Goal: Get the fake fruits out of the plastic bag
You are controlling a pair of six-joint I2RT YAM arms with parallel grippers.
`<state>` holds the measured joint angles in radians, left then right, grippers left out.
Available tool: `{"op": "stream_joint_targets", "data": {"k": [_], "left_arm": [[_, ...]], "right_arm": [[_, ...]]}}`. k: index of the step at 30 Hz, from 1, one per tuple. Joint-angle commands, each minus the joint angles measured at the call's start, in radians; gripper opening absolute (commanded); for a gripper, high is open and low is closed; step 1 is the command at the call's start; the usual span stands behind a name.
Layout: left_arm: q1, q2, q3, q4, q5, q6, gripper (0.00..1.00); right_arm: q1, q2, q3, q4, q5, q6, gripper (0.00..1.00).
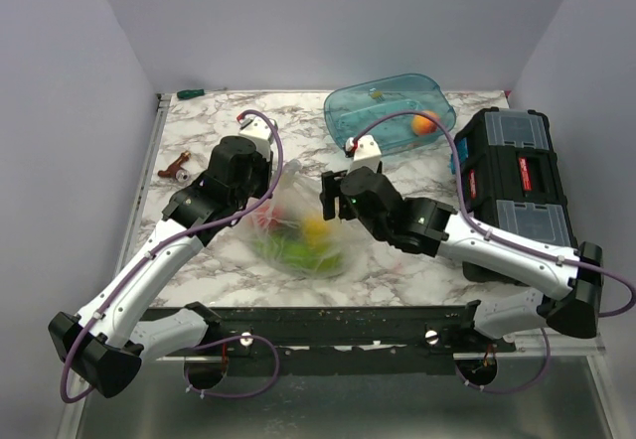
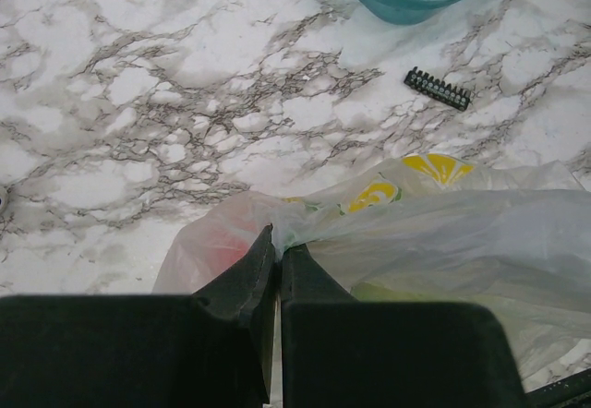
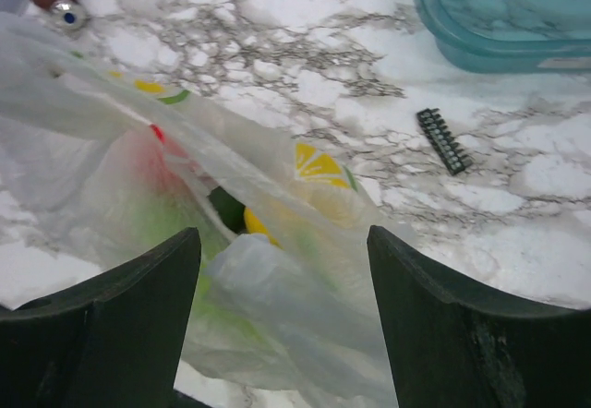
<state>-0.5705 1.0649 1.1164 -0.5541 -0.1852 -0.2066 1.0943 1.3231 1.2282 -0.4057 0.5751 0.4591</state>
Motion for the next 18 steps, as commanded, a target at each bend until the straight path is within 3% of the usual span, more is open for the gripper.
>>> {"op": "stream_joint_targets", "data": {"k": [1, 5, 8, 11, 18], "left_arm": [[0.001, -0.019, 0.006, 0.027, 0.028, -0.008, 0.00], [0.003, -0.012, 0.011, 0.022, 0.036, -0.010, 0.00], [0.002, -0.011, 0.013, 0.020, 0.031, -0.011, 0.00], [0.003, -0.008, 0.013, 0.017, 0.023, -0.014, 0.00], [0.004, -0.004, 0.008, 0.021, -0.006, -0.014, 0.00]], "right_arm": [[0.005, 0.051, 0.057, -0.132, 0.184, 0.053, 0.76], [0.007, 0.077, 0.063, -0.237, 0.252, 0.140, 0.71], [0.005, 0.035, 0.033, -0.231, 0.252, 0.152, 0.51], [0.005, -0.033, -0.019, -0.197, 0.245, 0.152, 0.49], [0.005, -0.175, -0.130, -0.183, 0.201, 0.208, 0.32]]}}
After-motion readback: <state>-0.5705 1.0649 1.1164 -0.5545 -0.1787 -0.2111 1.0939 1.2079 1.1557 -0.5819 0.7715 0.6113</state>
